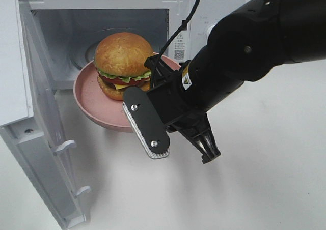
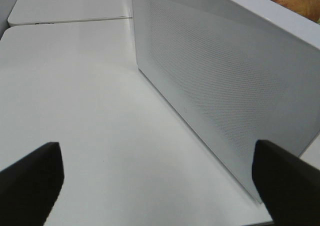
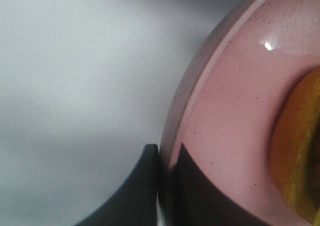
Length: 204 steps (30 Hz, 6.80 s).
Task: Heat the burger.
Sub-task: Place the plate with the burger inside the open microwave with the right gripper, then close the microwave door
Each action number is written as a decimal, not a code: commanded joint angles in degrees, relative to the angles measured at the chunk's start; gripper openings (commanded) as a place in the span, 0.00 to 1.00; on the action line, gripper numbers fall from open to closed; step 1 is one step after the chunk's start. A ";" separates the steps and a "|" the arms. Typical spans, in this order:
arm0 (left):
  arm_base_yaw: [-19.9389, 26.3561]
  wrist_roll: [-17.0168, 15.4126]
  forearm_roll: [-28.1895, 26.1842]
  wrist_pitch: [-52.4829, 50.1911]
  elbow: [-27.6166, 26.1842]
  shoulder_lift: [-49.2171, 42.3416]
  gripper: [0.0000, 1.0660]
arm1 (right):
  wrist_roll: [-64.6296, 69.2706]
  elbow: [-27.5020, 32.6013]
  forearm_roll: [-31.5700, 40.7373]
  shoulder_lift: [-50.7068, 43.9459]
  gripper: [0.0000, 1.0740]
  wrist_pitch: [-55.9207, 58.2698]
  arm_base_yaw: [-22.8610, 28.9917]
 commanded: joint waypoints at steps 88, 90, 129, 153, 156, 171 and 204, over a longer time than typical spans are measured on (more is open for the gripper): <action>0.06 -0.06 -0.23 -0.11 0.11 -1.32 0.88 | 17.25 -50.59 -5.96 34.38 0.00 9.11 -4.93; 0.06 -0.06 -0.23 -0.11 0.11 -1.32 0.88 | 17.25 -51.39 -6.02 34.95 0.00 9.17 -4.93; 0.06 -0.06 -0.06 -0.06 0.11 -1.32 0.88 | 15.24 -64.29 -8.25 43.37 0.09 10.54 -6.25; 0.06 -0.06 -0.06 -0.06 0.11 -1.32 0.88 | 16.73 -64.29 -7.79 43.49 0.36 13.46 -5.50; 0.06 -0.06 -0.06 -0.06 0.11 -1.32 0.88 | 16.96 -64.29 -7.79 43.49 0.37 14.15 -5.50; 0.06 -0.06 -0.06 -0.06 0.11 -1.32 0.88 | 21.54 -61.82 -7.79 41.02 0.65 14.61 -5.50; 0.06 -0.06 -0.06 -0.06 0.11 -1.32 0.88 | 21.26 -41.02 -8.65 27.62 0.68 4.47 -5.44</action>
